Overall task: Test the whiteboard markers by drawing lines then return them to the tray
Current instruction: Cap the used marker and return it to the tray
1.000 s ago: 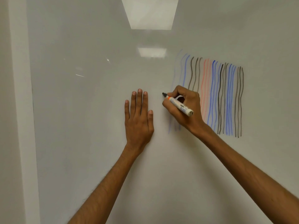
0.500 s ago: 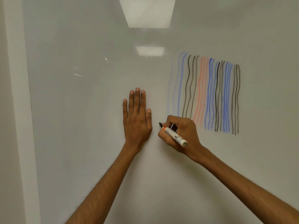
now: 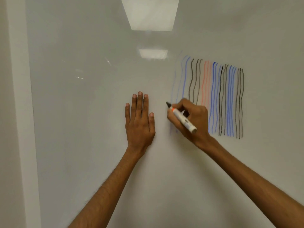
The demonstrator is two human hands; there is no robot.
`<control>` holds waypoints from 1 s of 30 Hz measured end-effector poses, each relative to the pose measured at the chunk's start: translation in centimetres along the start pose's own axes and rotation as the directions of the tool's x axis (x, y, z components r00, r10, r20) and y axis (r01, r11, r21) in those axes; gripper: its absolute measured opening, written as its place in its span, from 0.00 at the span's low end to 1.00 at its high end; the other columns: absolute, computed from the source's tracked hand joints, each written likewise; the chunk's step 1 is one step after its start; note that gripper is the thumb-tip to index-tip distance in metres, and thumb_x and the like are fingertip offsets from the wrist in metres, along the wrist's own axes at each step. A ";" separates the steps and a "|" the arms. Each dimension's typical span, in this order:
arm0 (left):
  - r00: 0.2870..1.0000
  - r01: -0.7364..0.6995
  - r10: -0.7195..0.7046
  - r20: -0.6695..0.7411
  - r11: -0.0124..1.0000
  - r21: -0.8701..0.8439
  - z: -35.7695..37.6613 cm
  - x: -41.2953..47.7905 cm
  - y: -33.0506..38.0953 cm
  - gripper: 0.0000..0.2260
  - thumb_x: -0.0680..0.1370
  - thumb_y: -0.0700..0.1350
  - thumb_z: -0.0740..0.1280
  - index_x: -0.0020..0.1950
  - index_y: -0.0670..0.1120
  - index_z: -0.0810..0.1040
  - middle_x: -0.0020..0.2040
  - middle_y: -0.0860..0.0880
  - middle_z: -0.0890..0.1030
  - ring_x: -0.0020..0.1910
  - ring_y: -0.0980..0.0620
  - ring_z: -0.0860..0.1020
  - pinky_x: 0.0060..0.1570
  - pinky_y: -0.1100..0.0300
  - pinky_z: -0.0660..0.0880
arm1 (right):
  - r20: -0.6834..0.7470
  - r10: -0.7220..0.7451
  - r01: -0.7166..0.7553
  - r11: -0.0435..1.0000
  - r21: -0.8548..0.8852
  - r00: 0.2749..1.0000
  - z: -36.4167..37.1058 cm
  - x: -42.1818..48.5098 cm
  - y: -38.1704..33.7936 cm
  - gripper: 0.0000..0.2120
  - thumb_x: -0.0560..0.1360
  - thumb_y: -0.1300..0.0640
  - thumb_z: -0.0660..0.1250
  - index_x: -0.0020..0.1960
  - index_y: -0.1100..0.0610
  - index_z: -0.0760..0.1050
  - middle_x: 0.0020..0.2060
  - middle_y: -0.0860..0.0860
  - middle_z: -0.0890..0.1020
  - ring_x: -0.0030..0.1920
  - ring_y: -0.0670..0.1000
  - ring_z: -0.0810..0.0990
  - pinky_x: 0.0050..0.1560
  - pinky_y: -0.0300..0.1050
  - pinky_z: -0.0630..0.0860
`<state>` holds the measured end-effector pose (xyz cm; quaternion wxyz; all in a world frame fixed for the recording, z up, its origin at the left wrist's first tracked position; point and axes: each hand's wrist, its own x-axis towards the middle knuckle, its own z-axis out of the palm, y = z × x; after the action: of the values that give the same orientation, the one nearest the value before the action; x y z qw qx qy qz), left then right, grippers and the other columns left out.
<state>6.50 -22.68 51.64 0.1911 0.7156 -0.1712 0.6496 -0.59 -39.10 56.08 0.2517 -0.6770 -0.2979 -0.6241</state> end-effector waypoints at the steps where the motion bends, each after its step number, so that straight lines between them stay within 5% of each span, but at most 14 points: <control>1: 1.000 0.002 -0.002 -0.002 1.000 -0.001 0.0 0.0 0.0 0.25 0.83 0.46 0.53 0.80 0.40 0.56 0.81 0.43 0.54 0.80 0.46 0.51 0.78 0.45 0.49 | -0.037 0.004 -0.004 1.000 -0.007 0.999 0.0 1.4 0.1 0.08 0.74 0.55 0.73 0.41 0.59 0.78 0.32 0.48 0.81 0.27 0.47 0.77 0.26 0.47 0.73; 6: 1.000 0.014 -0.014 -0.015 1.000 0.000 0.0 -0.1 0.2 0.25 0.83 0.46 0.52 0.80 0.41 0.57 0.80 0.43 0.55 0.80 0.46 0.51 0.78 0.45 0.50 | -0.200 0.102 -0.088 0.993 0.080 0.974 0.4 7.5 0.5 0.05 0.75 0.55 0.71 0.46 0.57 0.81 0.38 0.46 0.84 0.32 0.40 0.78 0.30 0.41 0.72; 10: 1.000 0.017 -0.017 -0.020 1.000 -0.009 0.1 -0.1 0.1 0.25 0.83 0.46 0.53 0.80 0.41 0.57 0.80 0.43 0.56 0.80 0.46 0.52 0.78 0.46 0.49 | -0.217 0.155 -0.129 0.983 0.132 0.964 1.0 10.2 0.9 0.05 0.74 0.55 0.72 0.46 0.56 0.82 0.37 0.43 0.83 0.36 0.44 0.81 0.34 0.49 0.78; 30: 1.000 0.008 -0.008 -0.007 0.999 -0.037 0.0 -0.2 0.0 0.25 0.83 0.45 0.54 0.80 0.41 0.56 0.81 0.42 0.55 0.80 0.46 0.50 0.78 0.45 0.48 | 0.096 0.095 -0.105 0.989 0.104 0.991 1.5 -1.7 -0.4 0.06 0.74 0.59 0.71 0.40 0.60 0.78 0.29 0.49 0.79 0.26 0.48 0.76 0.25 0.49 0.71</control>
<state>6.51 -22.68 51.42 0.2075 0.7103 -0.1796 0.6482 0.07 -37.87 54.27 0.3055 -0.7041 -0.3082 -0.5621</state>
